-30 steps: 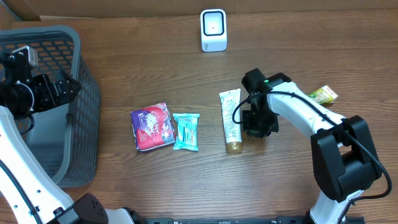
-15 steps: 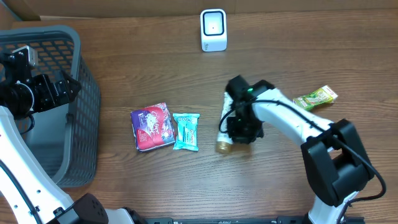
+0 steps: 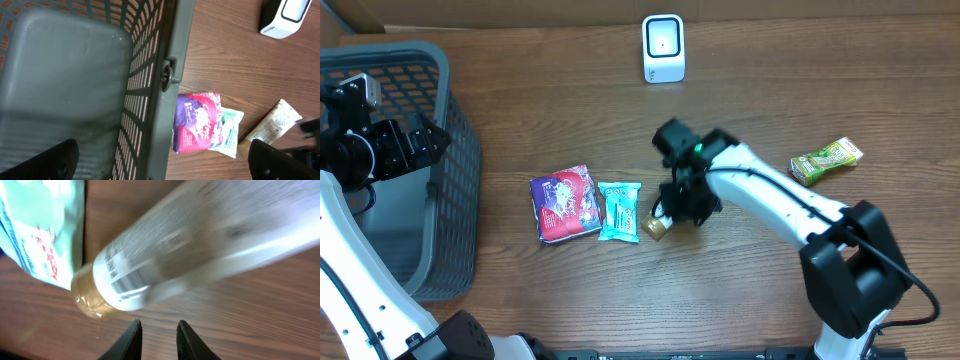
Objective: Scan the item barcode
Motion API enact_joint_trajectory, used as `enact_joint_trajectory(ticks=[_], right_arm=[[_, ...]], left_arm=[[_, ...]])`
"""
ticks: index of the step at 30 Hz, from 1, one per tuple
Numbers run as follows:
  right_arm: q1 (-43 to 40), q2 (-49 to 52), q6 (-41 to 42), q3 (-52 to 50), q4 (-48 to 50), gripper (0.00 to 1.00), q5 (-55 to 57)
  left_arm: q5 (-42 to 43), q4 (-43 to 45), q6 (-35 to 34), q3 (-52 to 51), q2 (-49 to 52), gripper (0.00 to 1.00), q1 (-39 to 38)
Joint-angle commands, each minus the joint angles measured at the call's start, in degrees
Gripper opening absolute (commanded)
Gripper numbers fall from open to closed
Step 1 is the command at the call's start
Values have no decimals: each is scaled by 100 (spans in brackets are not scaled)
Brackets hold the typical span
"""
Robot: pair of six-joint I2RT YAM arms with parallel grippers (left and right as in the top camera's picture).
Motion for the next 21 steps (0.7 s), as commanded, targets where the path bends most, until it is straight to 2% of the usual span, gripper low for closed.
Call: enact_joint_trajectory(ticks=[1, 4, 8, 12, 17, 21], right_arm=[[-321, -70, -339, 798, -284, 27, 732], [-544, -70, -715, 1189, -201, 34, 804], [-791, -2, -907, 1099, 734, 33, 1014], [-896, 304, -1032, 1056, 1322, 27, 876], [-868, 841, -1182, 1056, 1491, 27, 452], [-857, 1126, -1150, 1056, 1252, 28, 323]], left_arm=[[-13, 7, 20, 9, 35, 99, -11], [-13, 7, 20, 9, 35, 100, -9], [-13, 7, 20, 9, 35, 100, -11], [-13, 7, 20, 9, 35, 100, -11], [-13, 7, 20, 9, 35, 99, -9], [-13, 7, 20, 9, 35, 100, -9]])
